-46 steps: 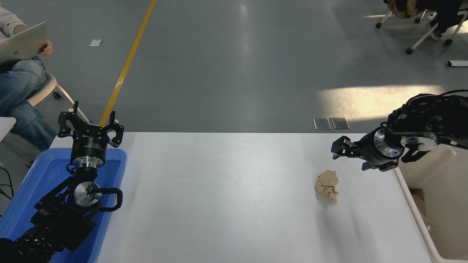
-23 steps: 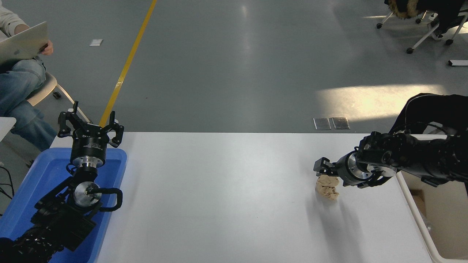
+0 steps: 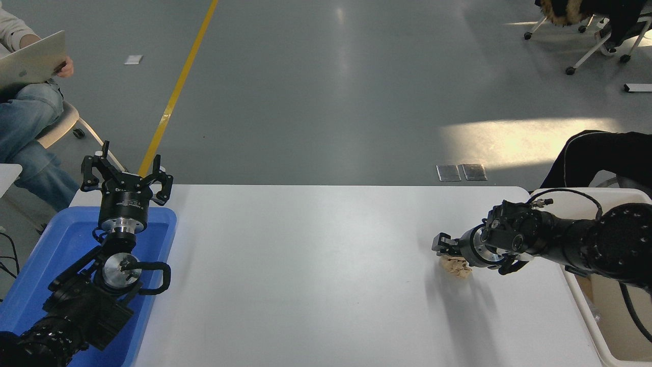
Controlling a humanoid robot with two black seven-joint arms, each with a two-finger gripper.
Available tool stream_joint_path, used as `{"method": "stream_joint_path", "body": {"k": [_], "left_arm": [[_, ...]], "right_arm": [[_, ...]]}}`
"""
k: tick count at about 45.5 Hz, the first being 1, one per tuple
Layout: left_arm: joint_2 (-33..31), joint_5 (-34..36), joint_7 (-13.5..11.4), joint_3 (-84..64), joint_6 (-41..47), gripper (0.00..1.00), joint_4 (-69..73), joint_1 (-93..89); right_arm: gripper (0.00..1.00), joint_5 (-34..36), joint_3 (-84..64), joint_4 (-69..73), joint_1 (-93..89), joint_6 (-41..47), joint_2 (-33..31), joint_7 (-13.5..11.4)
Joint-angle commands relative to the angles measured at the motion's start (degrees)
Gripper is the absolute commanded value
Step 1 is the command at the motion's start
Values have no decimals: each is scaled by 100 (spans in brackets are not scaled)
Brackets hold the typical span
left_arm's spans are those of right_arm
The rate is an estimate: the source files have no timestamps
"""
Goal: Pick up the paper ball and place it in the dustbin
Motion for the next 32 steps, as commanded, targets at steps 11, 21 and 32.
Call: {"method": "stream_joint_path", "body": {"k": [11, 21, 32], "left_arm": [[0, 0, -1, 1, 0, 99, 0, -2], [0, 9, 8, 1, 0, 99, 0, 6], [0, 9, 8, 1, 0, 99, 0, 6]], "right_arm": [[0, 30, 52, -25, 118, 203, 10, 3], [0, -31, 52, 966, 926, 220, -490, 12], [0, -417, -44, 3365, 2762, 360, -1782, 29]]}}
